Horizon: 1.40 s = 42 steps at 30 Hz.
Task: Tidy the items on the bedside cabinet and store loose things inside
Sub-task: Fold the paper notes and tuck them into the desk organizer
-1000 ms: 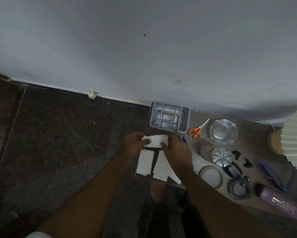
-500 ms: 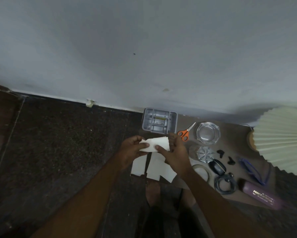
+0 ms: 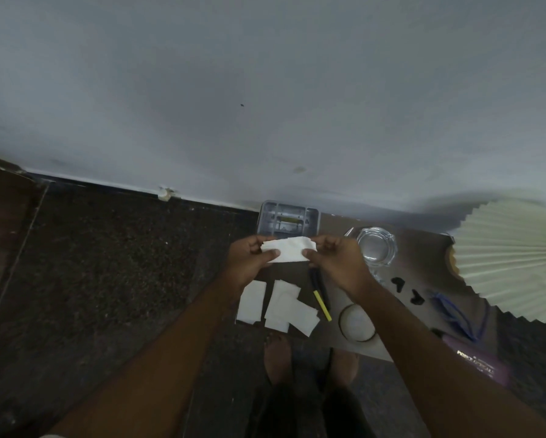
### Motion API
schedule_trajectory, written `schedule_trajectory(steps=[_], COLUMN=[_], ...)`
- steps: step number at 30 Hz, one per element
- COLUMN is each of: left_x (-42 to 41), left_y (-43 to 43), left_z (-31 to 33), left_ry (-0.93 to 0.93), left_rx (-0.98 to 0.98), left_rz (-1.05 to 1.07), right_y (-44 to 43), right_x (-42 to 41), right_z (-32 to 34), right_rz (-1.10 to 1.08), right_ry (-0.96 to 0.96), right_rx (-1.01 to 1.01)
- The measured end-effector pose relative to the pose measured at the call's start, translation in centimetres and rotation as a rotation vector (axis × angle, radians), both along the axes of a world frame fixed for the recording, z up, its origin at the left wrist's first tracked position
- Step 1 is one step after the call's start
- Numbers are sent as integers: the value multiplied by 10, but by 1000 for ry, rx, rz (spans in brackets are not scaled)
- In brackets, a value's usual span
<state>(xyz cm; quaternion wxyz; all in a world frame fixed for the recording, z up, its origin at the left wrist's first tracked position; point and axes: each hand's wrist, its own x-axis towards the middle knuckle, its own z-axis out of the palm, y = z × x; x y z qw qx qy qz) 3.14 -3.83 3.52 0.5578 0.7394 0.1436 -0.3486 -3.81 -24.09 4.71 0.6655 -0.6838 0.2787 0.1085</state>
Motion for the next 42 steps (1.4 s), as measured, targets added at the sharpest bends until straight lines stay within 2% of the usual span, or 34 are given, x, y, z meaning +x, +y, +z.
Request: schedule_trajectory(steps=[6,13,18,21,27,42], left_x=[14,37,65,77,82,96], left_y=[-9,-21,-41,-47,-52,-60], left_z=[10,22,42,47,41,27], left_ry=[-90,-238,-367,-356,-288,-417], left_rx=[61,109,76,14,-42,15], left_rz=[-52,-144,-208,-132,-56,-211], right_y=[-20,-34,-33,-31,-29,-31], right_x=[34,69,91,100,103,98], right_z=[26,50,60,62,43,11], right_rz=[97,349,420,357,254,260], right_ry=[-17,-140,-216,-261,-198,-210], right_rx=[-126,-488,-613,-593,-622,-690])
